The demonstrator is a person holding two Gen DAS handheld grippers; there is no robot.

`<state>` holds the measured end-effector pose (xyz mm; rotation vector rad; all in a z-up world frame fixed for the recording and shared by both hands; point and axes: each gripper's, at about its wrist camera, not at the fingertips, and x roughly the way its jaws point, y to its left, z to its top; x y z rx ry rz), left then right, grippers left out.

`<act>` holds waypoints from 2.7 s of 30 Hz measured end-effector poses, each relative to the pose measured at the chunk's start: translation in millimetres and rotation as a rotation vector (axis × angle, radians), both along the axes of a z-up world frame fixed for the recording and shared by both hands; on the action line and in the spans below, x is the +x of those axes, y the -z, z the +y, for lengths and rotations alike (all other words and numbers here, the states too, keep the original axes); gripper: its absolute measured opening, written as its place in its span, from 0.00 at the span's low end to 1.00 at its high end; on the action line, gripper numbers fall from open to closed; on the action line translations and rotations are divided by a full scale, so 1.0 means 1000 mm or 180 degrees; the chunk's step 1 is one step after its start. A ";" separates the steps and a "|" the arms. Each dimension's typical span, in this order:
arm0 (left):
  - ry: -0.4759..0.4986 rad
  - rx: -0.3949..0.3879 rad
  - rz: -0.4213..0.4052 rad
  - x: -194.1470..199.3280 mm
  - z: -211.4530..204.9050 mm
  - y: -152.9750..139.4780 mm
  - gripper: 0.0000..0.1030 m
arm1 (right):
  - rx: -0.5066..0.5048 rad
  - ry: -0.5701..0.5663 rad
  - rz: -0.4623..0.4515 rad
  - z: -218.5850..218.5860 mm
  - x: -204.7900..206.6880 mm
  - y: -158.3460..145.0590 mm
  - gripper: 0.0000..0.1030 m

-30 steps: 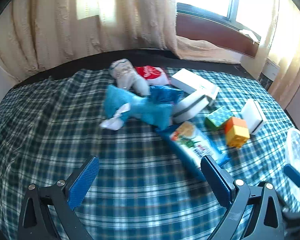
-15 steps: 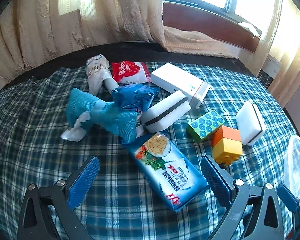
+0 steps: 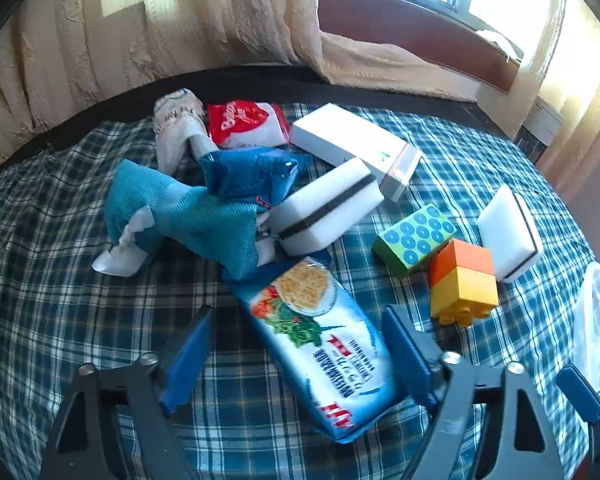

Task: Organize objects
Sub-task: 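Grasp the blue cracker snack bag with the left gripper and lift it, then grasp the orange-yellow toy brick with the right gripper while the left holds the bag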

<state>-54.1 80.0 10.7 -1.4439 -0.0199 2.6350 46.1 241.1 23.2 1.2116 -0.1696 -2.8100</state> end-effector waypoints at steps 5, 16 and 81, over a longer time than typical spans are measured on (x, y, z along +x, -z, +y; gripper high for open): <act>-0.0008 -0.0041 0.0031 0.002 -0.002 -0.002 0.65 | 0.0061 -0.0009 -0.0001 -0.005 -0.001 0.000 0.95; -0.0064 -0.0045 0.0076 0.009 -0.016 -0.008 0.44 | 0.0146 -0.0032 -0.0009 -0.013 -0.004 -0.001 0.94; 0.0070 0.0319 0.0559 0.053 -0.038 -0.051 0.42 | 0.0033 0.0058 -0.0026 -0.004 -0.022 -0.008 0.32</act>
